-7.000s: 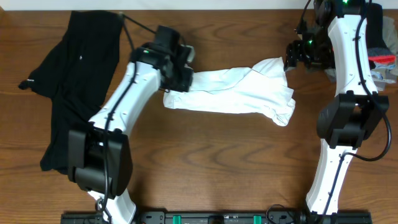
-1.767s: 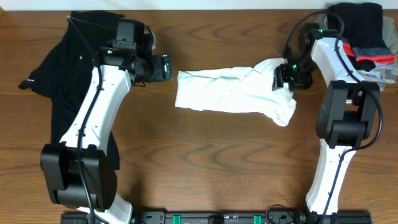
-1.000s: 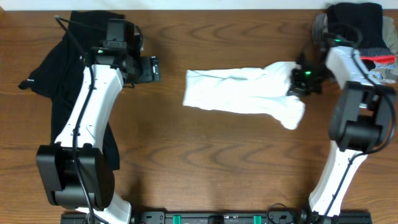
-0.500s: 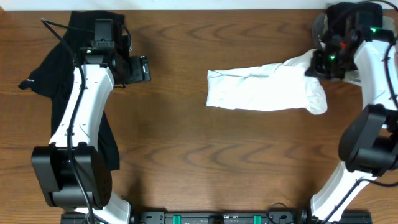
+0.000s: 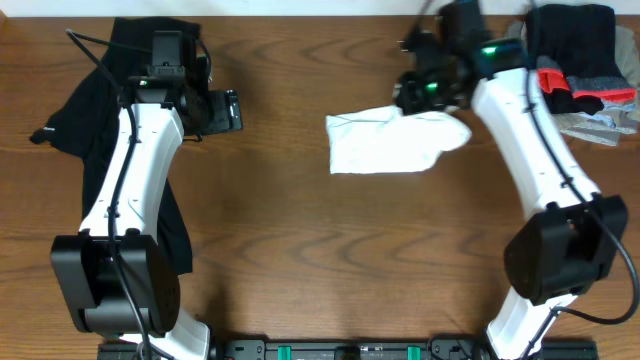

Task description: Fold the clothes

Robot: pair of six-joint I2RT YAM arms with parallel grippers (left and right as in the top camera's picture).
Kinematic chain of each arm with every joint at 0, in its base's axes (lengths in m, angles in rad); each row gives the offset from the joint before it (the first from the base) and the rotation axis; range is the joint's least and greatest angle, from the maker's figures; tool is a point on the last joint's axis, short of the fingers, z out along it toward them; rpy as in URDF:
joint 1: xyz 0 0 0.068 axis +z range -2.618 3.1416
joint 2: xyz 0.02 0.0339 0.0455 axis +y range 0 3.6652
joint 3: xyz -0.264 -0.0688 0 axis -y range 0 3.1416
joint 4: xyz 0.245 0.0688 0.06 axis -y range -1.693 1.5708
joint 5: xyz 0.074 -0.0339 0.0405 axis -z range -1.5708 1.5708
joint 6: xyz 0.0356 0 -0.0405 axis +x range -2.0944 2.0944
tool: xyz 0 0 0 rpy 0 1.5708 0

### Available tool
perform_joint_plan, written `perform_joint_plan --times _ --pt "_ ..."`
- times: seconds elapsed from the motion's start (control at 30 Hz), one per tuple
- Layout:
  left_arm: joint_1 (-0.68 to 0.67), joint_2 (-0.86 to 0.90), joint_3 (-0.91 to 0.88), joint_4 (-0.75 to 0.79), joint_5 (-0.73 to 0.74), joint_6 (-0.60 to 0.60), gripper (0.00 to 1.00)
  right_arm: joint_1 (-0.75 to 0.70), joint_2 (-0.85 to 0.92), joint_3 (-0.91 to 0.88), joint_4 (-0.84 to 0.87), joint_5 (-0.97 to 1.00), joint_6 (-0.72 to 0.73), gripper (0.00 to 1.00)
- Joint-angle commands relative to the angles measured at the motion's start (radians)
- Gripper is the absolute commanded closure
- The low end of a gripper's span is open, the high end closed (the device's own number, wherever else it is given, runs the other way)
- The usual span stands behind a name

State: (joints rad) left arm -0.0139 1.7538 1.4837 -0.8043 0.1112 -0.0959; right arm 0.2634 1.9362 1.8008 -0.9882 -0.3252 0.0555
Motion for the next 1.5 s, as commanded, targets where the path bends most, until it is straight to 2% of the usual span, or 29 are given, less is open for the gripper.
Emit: perform_joint_plan --times 0.0,0.37,0.73,0.77,0.8,0.87,0.9,0.97,1.0,1.2,1.47 --pt "0.004 -0.009 -0.002 -0.001 -0.012 0.018 0.11 0.075 0.008 0.018 0.036 0.031 0.072 0.99" --pt "0.004 -0.006 -0.028 0.012 -0.012 0.017 0.11 0.274 0.192 0.018 0.105 -0.001 0.108 0.99" --pt "0.004 0.043 -0.028 0.019 -0.012 0.017 0.11 0.385 0.213 0.017 0.151 -0.046 0.103 0.98" --pt "0.004 0.047 -0.028 0.021 -0.012 0.017 0.11 0.398 0.213 0.017 0.153 -0.046 0.092 0.94" --pt "0.005 0.049 -0.028 0.024 -0.012 0.017 0.11 0.412 0.214 0.017 0.158 -0.046 0.082 0.82" --pt "0.005 0.051 -0.028 0.035 -0.012 0.017 0.11 0.439 0.214 0.017 0.169 -0.046 0.06 0.51" --pt "0.005 0.051 -0.028 0.04 -0.012 0.017 0.11 0.452 0.214 0.017 0.173 -0.046 0.045 0.41" --pt "0.005 0.051 -0.028 0.051 -0.012 0.017 0.11 0.473 0.213 0.019 0.175 -0.046 0.024 0.27" --pt "0.005 0.051 -0.028 0.055 -0.012 0.017 0.11 0.478 0.212 0.023 0.173 -0.046 0.025 0.25" --pt "0.007 0.051 -0.028 0.058 -0.012 0.017 0.11 0.441 0.194 0.102 0.083 -0.037 0.011 0.26" --pt "0.049 0.051 -0.028 0.069 -0.012 0.017 0.11 0.383 0.19 0.137 -0.051 0.164 -0.069 0.45"
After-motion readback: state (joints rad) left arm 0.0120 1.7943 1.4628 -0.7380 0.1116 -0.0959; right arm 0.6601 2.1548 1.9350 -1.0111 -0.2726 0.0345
